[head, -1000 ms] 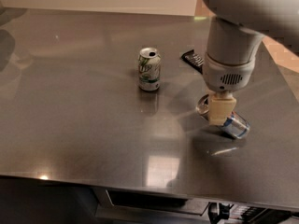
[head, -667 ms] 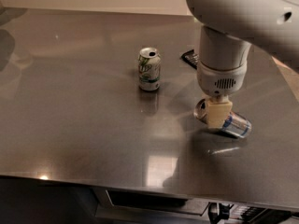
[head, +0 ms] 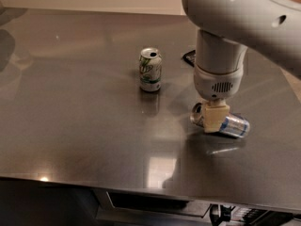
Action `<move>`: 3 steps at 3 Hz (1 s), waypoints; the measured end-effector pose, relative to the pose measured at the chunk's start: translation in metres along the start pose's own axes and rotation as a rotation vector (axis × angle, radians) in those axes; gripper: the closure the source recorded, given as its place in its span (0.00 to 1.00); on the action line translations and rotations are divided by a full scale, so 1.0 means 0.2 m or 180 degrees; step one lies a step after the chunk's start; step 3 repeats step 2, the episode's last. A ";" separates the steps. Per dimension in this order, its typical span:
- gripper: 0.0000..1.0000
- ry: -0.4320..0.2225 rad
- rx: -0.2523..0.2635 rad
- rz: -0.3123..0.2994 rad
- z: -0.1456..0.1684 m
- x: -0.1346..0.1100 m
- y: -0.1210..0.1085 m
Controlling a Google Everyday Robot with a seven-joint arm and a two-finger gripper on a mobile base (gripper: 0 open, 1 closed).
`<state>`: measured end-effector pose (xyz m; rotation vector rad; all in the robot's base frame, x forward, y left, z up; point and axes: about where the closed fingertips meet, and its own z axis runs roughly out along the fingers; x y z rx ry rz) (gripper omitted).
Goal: Knock redbull can over
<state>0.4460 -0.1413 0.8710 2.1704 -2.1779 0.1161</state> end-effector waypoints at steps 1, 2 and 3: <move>0.00 -0.0053 0.0108 0.0005 0.00 -0.02 -0.04; 0.00 -0.0054 0.0108 0.0005 0.00 -0.02 -0.04; 0.00 -0.0054 0.0108 0.0005 0.00 -0.02 -0.04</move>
Offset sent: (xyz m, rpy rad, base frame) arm 0.0043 0.0020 -0.0003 0.0082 -0.0179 0.0007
